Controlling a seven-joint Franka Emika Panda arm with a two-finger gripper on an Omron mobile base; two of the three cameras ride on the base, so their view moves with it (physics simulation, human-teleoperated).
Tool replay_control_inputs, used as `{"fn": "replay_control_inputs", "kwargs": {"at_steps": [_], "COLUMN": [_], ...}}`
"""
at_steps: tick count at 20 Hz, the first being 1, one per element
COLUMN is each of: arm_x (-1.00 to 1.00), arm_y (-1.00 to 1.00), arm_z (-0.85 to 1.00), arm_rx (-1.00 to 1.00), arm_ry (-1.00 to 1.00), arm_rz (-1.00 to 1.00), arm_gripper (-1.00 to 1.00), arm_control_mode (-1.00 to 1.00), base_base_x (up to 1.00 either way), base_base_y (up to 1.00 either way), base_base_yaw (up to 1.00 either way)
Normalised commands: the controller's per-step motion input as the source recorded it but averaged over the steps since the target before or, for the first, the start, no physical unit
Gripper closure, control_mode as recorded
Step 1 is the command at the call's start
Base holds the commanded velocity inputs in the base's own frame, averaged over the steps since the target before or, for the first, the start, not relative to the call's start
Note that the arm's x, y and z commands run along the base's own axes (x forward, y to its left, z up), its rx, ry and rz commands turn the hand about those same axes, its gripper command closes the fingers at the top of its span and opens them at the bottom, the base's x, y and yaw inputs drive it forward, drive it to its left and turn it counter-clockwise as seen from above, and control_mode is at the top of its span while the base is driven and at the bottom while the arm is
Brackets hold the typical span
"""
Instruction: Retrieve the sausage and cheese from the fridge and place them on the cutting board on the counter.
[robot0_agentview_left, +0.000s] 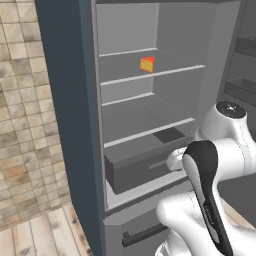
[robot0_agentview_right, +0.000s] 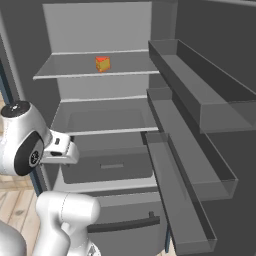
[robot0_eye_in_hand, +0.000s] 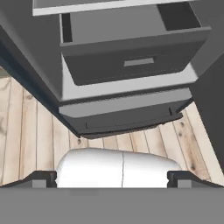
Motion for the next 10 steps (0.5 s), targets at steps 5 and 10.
{"fn": "replay_control_inputs", "kwargs": {"at_steps": [5,10], "arm_x": [0.0,0.06], "arm_y": [0.0,0.0], "arm_z": [0.69,0.77], "arm_rx": [0.07,0.0], "arm_ry": [-0.16,-0.19], "arm_rz": [0.07,0.02], "arm_gripper": [-1.0,-1.0], "arm_control_mode": [-1.0,-1.0], "base_base_x": [0.0,0.0], "base_base_y": [0.0,0.0], "base_base_yaw": [0.0,0.0]}}
